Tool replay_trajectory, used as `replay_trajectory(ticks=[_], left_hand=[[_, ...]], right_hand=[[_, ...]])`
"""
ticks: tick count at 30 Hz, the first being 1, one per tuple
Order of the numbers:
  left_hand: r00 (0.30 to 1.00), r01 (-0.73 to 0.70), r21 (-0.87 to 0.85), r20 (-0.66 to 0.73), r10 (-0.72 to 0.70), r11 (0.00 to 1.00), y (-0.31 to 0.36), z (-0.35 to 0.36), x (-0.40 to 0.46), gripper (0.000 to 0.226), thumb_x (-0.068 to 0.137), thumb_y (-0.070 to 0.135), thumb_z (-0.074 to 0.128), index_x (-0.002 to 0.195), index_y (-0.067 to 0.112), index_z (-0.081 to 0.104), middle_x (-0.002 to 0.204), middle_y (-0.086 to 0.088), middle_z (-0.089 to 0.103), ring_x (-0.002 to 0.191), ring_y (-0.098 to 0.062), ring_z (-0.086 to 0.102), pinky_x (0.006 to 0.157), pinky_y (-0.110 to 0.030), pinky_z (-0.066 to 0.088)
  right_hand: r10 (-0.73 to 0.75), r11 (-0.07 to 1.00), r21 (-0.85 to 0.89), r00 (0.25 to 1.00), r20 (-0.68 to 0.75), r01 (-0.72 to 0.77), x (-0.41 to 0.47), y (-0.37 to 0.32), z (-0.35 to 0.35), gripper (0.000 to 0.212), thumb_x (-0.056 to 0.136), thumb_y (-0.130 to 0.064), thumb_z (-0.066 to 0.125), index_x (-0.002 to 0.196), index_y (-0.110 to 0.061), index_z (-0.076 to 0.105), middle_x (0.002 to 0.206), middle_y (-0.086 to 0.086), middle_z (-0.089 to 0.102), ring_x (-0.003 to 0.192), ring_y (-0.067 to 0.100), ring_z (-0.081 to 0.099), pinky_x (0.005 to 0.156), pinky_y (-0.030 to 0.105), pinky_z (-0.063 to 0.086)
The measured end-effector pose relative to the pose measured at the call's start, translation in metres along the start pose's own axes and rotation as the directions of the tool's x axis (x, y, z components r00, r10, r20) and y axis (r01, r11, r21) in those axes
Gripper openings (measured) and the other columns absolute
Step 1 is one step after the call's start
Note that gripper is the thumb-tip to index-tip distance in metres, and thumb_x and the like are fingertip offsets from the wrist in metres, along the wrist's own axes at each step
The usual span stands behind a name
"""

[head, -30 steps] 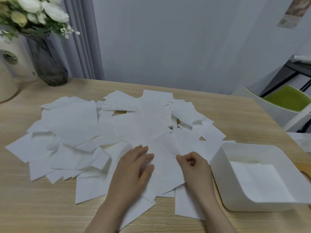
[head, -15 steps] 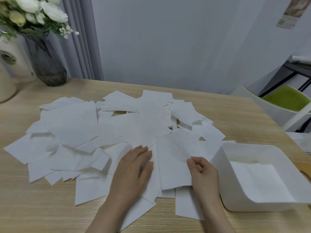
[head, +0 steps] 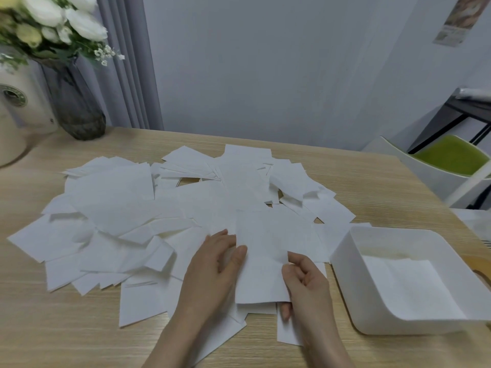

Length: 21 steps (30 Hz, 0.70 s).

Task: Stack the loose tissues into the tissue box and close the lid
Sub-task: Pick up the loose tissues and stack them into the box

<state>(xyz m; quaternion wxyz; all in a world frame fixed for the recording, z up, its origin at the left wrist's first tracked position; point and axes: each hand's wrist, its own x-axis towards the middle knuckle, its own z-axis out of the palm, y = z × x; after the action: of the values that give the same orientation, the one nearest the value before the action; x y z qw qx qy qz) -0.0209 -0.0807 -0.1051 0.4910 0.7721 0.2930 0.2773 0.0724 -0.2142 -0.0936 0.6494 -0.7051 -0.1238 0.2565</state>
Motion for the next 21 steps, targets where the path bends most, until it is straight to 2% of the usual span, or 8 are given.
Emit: replay_trajectory(ticks=[1, 3, 7, 9, 12, 15, 18, 21], left_hand=[[0.999, 0.042, -0.088, -0.022, -0.044, 0.995, 0.003, 0.0, -0.001, 0.008, 0.089, 0.046, 0.06, 0.094, 0.046, 0.065, 0.105, 0.042, 0.061, 0.119, 0.008, 0.051, 0.104, -0.03, 0.041], [0.993, 0.098, -0.264, -0.043, -0.113, 0.96, 0.006, -0.001, -0.002, 0.019, 0.084, 0.039, 0.065, 0.1, 0.036, 0.072, 0.105, 0.024, 0.071, 0.108, -0.004, 0.064, 0.095, -0.034, 0.05], [0.978, 0.181, -0.485, -0.007, -0.211, 0.855, 0.015, 0.001, -0.003, 0.015, 0.091, 0.011, 0.066, 0.104, 0.017, 0.073, 0.095, -0.001, 0.077, 0.092, -0.018, 0.072, 0.079, -0.033, 0.056], [0.97, 0.219, -0.521, 0.027, -0.241, 0.825, 0.018, 0.002, -0.004, 0.017, 0.092, 0.007, 0.061, 0.103, 0.014, 0.071, 0.091, -0.006, 0.077, 0.086, -0.022, 0.073, 0.072, -0.031, 0.057], [0.961, 0.255, -0.537, 0.051, -0.271, 0.804, 0.017, -0.001, -0.005, 0.016, 0.095, 0.007, 0.058, 0.102, 0.011, 0.072, 0.092, -0.01, 0.076, 0.089, -0.031, 0.072, 0.08, -0.043, 0.056], [0.957, 0.272, -0.522, 0.057, -0.285, 0.808, 0.014, -0.005, -0.002, 0.018, 0.096, 0.008, 0.056, 0.095, 0.011, 0.074, 0.093, -0.011, 0.076, 0.088, -0.03, 0.072, 0.083, -0.046, 0.054], [0.952, 0.282, -0.514, 0.046, -0.302, 0.81, 0.01, -0.011, 0.0, 0.023, 0.097, 0.009, 0.055, 0.087, 0.014, 0.075, 0.092, -0.015, 0.075, 0.083, -0.028, 0.07, 0.08, -0.043, 0.052], [0.941, 0.297, -0.533, 0.021, -0.339, 0.792, 0.005, -0.017, 0.001, 0.024, 0.098, 0.01, 0.054, 0.088, 0.017, 0.075, 0.093, -0.011, 0.076, 0.089, -0.03, 0.072, 0.084, -0.044, 0.053]], right_hand=[[0.001, 1.0, 0.008, 1.0, 0.011, -0.001, -0.001, 0.0, 0.001, 0.017, 0.099, -0.011, 0.047, 0.101, -0.015, 0.063, 0.047, 0.0, 0.049, 0.031, 0.016, 0.034, 0.038, 0.024, 0.033], [-0.001, 1.0, 0.016, 1.0, 0.023, 0.001, -0.004, -0.002, 0.003, 0.016, 0.099, -0.01, 0.049, 0.101, -0.016, 0.063, 0.05, 0.001, 0.049, 0.031, 0.017, 0.035, 0.038, 0.024, 0.034], [-0.014, 1.0, 0.025, 0.999, 0.045, 0.013, -0.006, -0.005, 0.005, 0.014, 0.097, -0.01, 0.051, 0.1, -0.016, 0.064, 0.065, 0.008, 0.061, 0.031, 0.018, 0.038, 0.036, 0.024, 0.034], [-0.013, 0.999, 0.037, 0.998, 0.06, 0.01, -0.008, -0.006, 0.006, 0.013, 0.097, -0.009, 0.052, 0.101, -0.014, 0.064, 0.071, 0.01, 0.064, 0.031, 0.018, 0.038, 0.035, 0.024, 0.033], [-0.016, 1.0, 0.023, 0.996, 0.083, 0.014, -0.009, -0.006, 0.009, 0.012, 0.096, -0.01, 0.053, 0.102, -0.013, 0.063, 0.077, 0.011, 0.068, 0.033, 0.019, 0.038, 0.036, 0.026, 0.033], [-0.025, 1.0, -0.002, 0.995, 0.096, 0.025, -0.009, -0.005, 0.011, 0.012, 0.095, -0.011, 0.056, 0.103, -0.014, 0.064, 0.08, 0.018, 0.065, 0.036, 0.02, 0.038, 0.038, 0.027, 0.034], [-0.06, 0.998, -0.013, 0.994, 0.09, 0.062, -0.006, -0.006, 0.01, 0.013, 0.092, -0.012, 0.06, 0.101, -0.018, 0.067, 0.072, 0.012, 0.064, 0.042, 0.014, 0.047, 0.041, 0.026, 0.039], [-0.148, 0.986, -0.076, 0.989, -0.01, 0.146, 0.002, -0.004, 0.001, 0.018, 0.09, -0.01, 0.065, 0.097, -0.025, 0.069, 0.072, -0.004, 0.064, 0.059, 0.006, 0.054, 0.056, 0.017, 0.045]])
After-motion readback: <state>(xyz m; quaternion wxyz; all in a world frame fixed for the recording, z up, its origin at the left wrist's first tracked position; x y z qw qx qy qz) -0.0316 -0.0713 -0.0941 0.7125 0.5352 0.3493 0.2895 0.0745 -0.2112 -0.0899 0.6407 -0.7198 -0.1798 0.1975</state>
